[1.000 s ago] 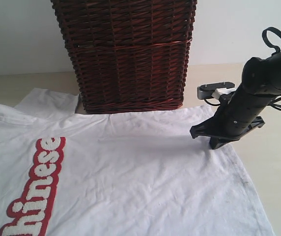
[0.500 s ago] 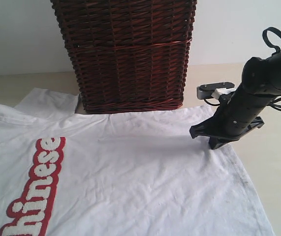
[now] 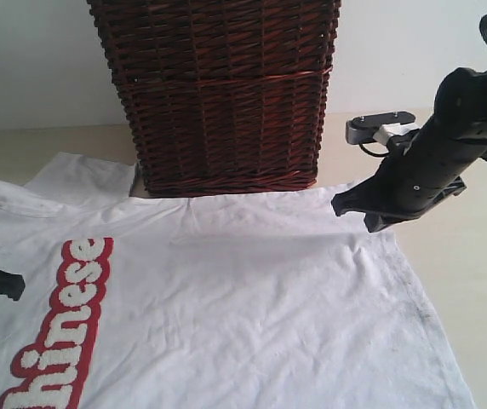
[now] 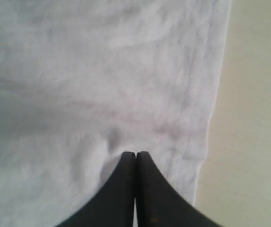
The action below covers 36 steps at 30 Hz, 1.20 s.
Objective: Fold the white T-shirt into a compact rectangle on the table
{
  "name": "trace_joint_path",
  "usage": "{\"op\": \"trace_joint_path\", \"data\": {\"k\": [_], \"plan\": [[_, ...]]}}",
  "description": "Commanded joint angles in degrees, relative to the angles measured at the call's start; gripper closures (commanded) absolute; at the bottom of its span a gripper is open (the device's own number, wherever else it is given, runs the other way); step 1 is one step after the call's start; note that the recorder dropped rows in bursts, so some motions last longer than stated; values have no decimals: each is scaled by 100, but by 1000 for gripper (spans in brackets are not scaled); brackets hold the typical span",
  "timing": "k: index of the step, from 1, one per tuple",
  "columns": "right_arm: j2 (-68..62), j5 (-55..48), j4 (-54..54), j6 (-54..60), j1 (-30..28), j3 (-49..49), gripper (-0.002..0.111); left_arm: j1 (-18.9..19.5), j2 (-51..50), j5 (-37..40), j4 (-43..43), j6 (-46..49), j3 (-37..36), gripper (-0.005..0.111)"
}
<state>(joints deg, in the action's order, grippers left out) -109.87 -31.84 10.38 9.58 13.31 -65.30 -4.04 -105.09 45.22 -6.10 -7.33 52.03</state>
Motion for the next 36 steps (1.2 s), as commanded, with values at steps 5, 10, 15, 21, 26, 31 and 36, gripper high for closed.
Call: {"op": "trace_joint_path", "data": {"k": [5, 10, 15, 21, 26, 31, 36], "plan": [[-1, 41, -179, 27, 3, 35, 108, 394, -1105, 1038, -807, -555, 750, 107], [0, 52, -105, 41, 3, 35, 108, 307, -1109, 670, -142, 110, 1067, 107], [-9, -29, 678, 975, 31, 35, 108, 38, -1118, 111, 563, 733, 1332, 107], [-253, -33, 1100, 1635, 201, 35, 108, -3, -597, -694, 708, 688, 1645, 107], [-893, -78, -363, 368, 201, 23, 108, 101, -471, 1006, 358, 862, 1715, 107], [-854, -412, -1233, -538, 201, 23, 108, 350, -1080, 2339, -307, 456, 1224, 107], [-422, -165, -877, 93, 201, 23, 106, 461, -1216, 2199, -845, -62, 993, 107]]}}
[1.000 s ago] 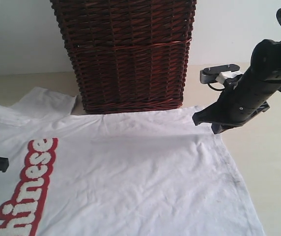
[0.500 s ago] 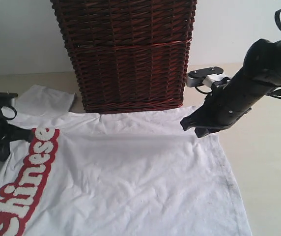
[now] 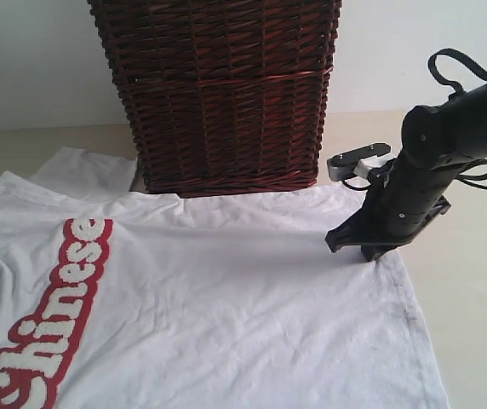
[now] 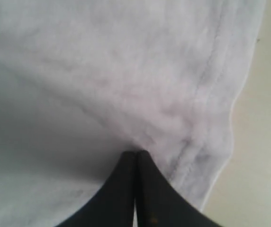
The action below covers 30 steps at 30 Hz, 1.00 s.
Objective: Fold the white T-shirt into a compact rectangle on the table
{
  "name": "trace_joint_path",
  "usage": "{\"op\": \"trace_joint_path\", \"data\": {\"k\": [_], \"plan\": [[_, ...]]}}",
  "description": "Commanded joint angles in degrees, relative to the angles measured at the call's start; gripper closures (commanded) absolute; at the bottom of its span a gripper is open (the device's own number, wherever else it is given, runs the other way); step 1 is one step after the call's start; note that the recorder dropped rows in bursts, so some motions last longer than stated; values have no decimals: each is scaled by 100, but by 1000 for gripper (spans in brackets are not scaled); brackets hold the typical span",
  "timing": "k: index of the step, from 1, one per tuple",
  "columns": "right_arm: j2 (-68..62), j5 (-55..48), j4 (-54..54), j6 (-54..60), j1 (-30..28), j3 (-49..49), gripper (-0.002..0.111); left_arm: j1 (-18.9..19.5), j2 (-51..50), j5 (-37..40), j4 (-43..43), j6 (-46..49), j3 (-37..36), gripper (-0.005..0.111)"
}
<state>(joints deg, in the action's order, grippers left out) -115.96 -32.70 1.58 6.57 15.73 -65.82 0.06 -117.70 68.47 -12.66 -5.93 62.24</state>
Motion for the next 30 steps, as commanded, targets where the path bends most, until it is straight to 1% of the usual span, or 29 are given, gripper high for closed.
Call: {"op": "trace_joint_path", "data": {"k": [1, 4, 7, 9, 12, 14, 16, 18, 19, 20, 22, 24, 28, 29, 30], "plan": [[338, -14, 67, 478, -41, 75, 102, 50, 98, 150, -189, -111, -27, 107], [563, 54, 67, 700, -41, 75, 92, 59, 127, 150, -325, 85, -121, 107], [800, 82, 67, 730, -41, 75, 82, 59, 268, 150, -543, -8, -120, 107], [947, 82, 67, 772, -41, 75, 78, 49, 450, 150, -575, 52, -62, 107], [1101, 1, 110, 1020, -41, 75, 73, -11, 877, 150, -506, 390, 99, 107], [1169, -11, 110, 1022, -41, 75, 71, -107, 1241, 26, -483, 835, 161, 107], [1223, -25, 97, 1022, -41, 75, 71, -218, 1522, -71, -478, 1781, 175, 105], [1268, -37, 97, 1097, -41, 75, 71, -327, 1725, -153, -478, 2794, 175, 94], [1281, -49, 97, 1109, -41, 75, 71, -356, 1765, -202, -478, 3143, 175, 84], [1279, -49, 97, 1120, -41, 75, 71, -395, 1788, -260, -478, 3603, 175, 71], [1279, -49, 108, 1118, -41, 75, 71, -411, 1788, -363, -492, 4349, 162, 40], [1279, -36, 108, 1118, -41, 75, 71, -411, 1788, -609, -512, 4752, 85, 1], [1279, 10, 108, 1131, -41, 75, 71, -400, 1788, -1413, -596, 4794, -29, 3], [1279, 17, 108, 1131, -41, 75, 71, -400, 1788, -1550, -619, 4938, -29, 3], [1279, 25, 108, 1131, -41, 75, 71, -400, 1775, -1642, -639, 5301, -29, 3]]}}
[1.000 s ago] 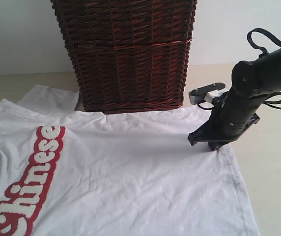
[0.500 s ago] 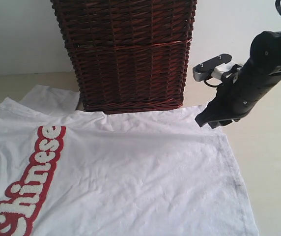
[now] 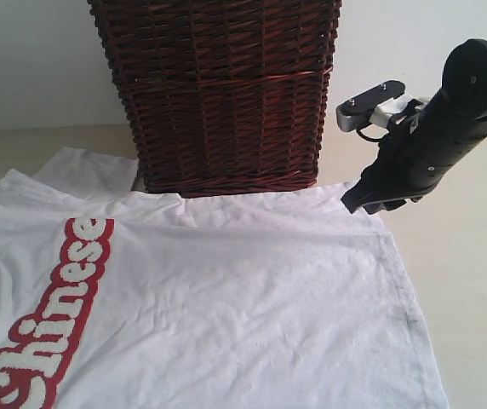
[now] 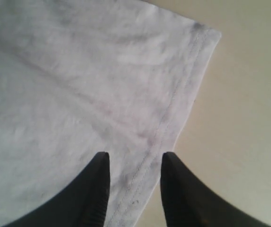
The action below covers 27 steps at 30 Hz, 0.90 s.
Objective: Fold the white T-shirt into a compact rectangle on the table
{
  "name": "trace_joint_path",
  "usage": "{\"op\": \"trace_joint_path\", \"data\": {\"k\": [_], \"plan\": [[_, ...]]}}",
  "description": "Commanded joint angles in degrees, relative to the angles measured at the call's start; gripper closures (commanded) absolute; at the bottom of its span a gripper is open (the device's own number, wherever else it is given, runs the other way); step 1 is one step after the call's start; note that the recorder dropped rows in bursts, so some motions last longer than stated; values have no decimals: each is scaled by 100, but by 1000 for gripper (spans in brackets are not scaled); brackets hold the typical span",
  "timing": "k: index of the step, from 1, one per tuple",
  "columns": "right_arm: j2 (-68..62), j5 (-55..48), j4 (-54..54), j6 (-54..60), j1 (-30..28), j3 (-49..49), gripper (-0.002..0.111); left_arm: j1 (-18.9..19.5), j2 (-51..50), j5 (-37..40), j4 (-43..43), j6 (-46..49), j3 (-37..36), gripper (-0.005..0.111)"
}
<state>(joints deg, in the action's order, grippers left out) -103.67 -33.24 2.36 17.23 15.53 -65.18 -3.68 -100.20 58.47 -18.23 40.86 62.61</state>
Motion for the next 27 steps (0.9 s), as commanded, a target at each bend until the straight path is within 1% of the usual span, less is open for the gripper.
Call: {"op": "trace_joint_path", "data": {"k": [1, 4, 7, 9, 11, 14, 15, 16, 19, 22, 25, 27], "plan": [[50, 84, 30, 65, -21, 11, 71, -25, 15, -601, -106, 1049, -67, 3], [50, 47, 30, 65, -21, 11, 71, -25, -77, -231, -115, 2366, -127, 3], [50, 47, 30, 65, -21, 11, 71, -25, -182, -339, -121, 3394, -271, 3], [50, 47, 30, 65, -21, 11, 71, -25, -301, -510, -82, 3746, -409, 3], [50, 30, 30, 65, -21, 11, 71, -1, -442, -713, -197, 3834, -543, 3], [50, 0, 30, 65, -21, 11, 71, 232, -656, -1163, -487, 3090, -573, 3], [50, 0, 30, 65, -21, 11, 71, 349, -690, -1421, -487, 2906, -573, 3], [50, 0, 30, 65, -21, 11, 71, 465, -719, -1571, -419, 2914, -573, 3], [50, 65, 30, 65, -21, 11, 71, 697, -730, -1884, 62, 3528, -573, 3], [50, 80, 30, 65, -21, 11, 71, 773, -764, -1874, 626, 4317, -573, 3], [50, 80, 30, 65, -21, 11, 71, 773, -913, -1694, 656, 4499, -573, 3], [50, 68, 30, 65, -21, 11, 71, 773, -1033, -1682, 656, 4442, -573, 3]]}}
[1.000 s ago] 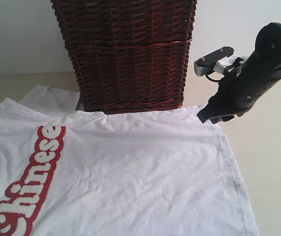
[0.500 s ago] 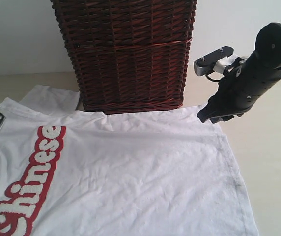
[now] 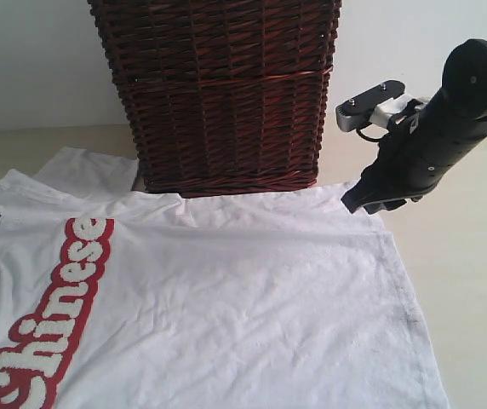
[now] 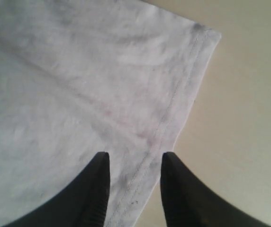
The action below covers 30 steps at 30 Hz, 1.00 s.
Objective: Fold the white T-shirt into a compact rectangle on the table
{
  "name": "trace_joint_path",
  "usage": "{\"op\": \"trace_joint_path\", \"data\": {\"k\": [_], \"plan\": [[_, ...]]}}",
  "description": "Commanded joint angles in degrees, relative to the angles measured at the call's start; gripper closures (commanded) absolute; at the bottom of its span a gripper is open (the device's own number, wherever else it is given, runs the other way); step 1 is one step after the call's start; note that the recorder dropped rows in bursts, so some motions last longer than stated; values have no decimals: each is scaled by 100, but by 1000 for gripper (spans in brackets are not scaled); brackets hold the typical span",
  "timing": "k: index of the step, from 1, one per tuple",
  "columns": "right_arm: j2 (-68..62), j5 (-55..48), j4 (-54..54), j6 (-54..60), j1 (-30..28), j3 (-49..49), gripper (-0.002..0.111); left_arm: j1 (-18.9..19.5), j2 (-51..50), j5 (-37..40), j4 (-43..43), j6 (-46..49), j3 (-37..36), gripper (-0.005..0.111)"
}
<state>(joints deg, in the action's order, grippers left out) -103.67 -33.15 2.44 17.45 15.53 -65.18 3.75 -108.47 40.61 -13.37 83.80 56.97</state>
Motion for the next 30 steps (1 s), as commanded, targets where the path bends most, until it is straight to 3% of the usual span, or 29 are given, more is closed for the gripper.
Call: {"op": "trace_joint_path", "data": {"k": [1, 4, 9, 16, 22, 30], "plan": [[50, 32, 9, 43, -21, 11, 71, 40, -250, 104, 145, 76, -9, 3], [50, -140, -71, 290, -21, 11, 71, 80, -375, 104, -60, -161, -9, 3], [50, -555, 147, 1657, -21, 24, 71, 158, -417, 118, -94, -203, -9, 3], [50, -2092, 621, 4594, -21, 24, 66, 157, -417, 106, -34, -203, -9, 3], [39, -2047, 296, 4744, -21, 477, 40, 157, -417, 95, 93, -203, -9, 3], [39, -781, -381, 4981, -21, 1291, 39, 157, -417, 95, 319, -203, -9, 3]]}}
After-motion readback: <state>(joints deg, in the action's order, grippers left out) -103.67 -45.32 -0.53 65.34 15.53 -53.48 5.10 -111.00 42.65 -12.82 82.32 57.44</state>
